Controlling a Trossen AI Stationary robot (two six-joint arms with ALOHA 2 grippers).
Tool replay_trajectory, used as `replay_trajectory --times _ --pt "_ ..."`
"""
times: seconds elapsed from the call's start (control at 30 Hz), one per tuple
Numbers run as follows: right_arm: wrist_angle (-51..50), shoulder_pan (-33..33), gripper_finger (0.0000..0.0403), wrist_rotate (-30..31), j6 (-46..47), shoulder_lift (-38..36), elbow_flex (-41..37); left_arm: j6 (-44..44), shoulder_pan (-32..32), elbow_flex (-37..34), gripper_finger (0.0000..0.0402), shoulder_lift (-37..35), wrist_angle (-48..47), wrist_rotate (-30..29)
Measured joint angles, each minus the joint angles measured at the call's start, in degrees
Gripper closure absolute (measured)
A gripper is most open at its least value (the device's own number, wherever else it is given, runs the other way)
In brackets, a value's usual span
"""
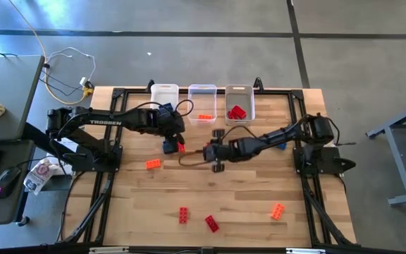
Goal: Sort & place blocks by color
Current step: Put the orange game piece into the transparent bin
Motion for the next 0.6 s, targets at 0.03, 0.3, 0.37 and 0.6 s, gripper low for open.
replay_trajectory --times 0.03,0.3,0.37,0.6 --pt "0.15 -0.88 0.0289 0.02 -0.62 -0.25 0.00 -0.01 0.00 0.00 0.0202 0.00 -0.97 -0.67" --pt "5.13 -7.32 0.0289 -0.12 -3.87 -3.18 0.02 -1.05 0.00 0.00 0.0202 -0.22 -6.62 -2.54" --pt "6.55 -8.87 0.0289 -0.62 -4.12 -3.59 0.02 -1.05 0.00 0.00 0.0202 -0.24 -8.06 -2.56" --pt "12.90 -13.55 0.0289 -2.97 -3.27 -3.58 0.04 -1.07 -0.01 0.00 0.0202 -0.24 -10.34 -2.52"
